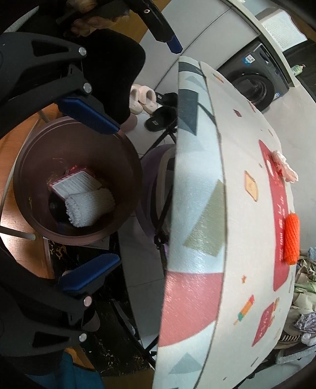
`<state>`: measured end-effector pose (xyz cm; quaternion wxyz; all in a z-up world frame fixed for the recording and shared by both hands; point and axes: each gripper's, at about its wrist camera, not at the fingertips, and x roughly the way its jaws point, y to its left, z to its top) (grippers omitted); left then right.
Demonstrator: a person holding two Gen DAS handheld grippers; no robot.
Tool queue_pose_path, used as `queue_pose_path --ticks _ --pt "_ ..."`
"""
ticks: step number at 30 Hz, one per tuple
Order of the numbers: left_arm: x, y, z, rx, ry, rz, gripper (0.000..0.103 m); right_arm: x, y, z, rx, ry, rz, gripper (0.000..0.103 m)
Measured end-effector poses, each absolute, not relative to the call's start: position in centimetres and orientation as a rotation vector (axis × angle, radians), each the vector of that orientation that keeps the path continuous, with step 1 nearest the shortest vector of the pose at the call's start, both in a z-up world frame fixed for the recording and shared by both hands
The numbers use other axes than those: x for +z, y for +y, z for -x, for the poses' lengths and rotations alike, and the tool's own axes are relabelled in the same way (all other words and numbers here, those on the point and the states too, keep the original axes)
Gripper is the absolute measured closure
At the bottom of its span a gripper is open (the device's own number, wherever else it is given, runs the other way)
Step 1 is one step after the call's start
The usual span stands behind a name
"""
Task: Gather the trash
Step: 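Move both tools back over the table toward the crumpled paper and orange net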
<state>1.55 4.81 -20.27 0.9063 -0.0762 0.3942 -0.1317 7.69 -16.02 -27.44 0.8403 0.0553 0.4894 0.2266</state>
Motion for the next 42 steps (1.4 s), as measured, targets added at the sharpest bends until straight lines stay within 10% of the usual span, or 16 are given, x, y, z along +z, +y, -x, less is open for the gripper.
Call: queue_pose_path --ticks 27,42 --pt "-12.7 9.5 -10.6 -0.24 0.62 0.139 0.008 -13.2 -17.0 -18.0 0.313 0.782 -0.015 0.006" --pt "-13.5 13.5 -17.4 -0.254 0.705 0.203 0.008 -14.6 -13.7 -32.8 0.292 0.741 0.357 0.006"
